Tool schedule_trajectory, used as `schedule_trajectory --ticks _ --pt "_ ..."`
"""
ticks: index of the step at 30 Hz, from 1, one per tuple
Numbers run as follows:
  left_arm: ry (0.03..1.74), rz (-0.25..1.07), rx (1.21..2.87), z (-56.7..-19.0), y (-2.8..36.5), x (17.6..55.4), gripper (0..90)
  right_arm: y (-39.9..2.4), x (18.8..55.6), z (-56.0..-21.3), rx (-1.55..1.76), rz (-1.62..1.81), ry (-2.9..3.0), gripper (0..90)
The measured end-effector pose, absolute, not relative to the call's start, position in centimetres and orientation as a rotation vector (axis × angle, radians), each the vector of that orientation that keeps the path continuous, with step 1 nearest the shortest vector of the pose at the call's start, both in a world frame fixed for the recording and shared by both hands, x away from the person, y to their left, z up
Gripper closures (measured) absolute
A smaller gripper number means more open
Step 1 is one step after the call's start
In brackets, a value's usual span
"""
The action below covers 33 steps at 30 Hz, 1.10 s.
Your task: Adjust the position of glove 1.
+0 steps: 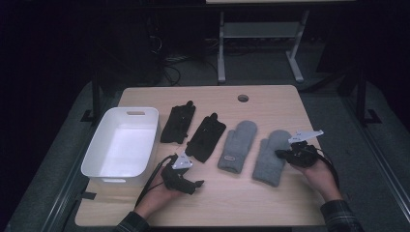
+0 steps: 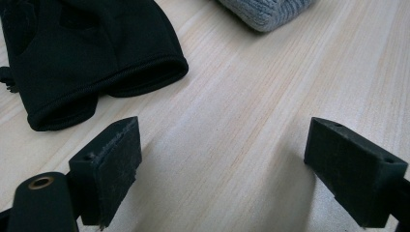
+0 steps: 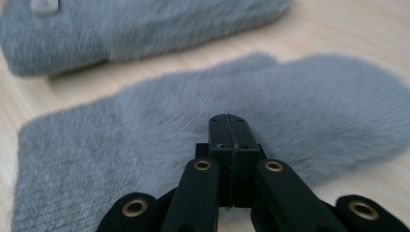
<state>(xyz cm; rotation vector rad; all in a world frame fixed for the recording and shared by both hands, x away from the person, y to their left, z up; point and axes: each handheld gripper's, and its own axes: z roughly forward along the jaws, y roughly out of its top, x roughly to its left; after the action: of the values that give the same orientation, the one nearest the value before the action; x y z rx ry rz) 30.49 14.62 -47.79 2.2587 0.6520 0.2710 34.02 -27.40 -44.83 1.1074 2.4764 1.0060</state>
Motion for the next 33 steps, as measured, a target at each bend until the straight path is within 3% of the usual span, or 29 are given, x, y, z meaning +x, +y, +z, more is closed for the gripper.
schedule_trajectory --ticks 33 --pt "0.648 0.273 2.257 -47.8 14.6 30.5 12.2 -21.7 29.2 -44.7 0.915 1.065 2.697 90.0"
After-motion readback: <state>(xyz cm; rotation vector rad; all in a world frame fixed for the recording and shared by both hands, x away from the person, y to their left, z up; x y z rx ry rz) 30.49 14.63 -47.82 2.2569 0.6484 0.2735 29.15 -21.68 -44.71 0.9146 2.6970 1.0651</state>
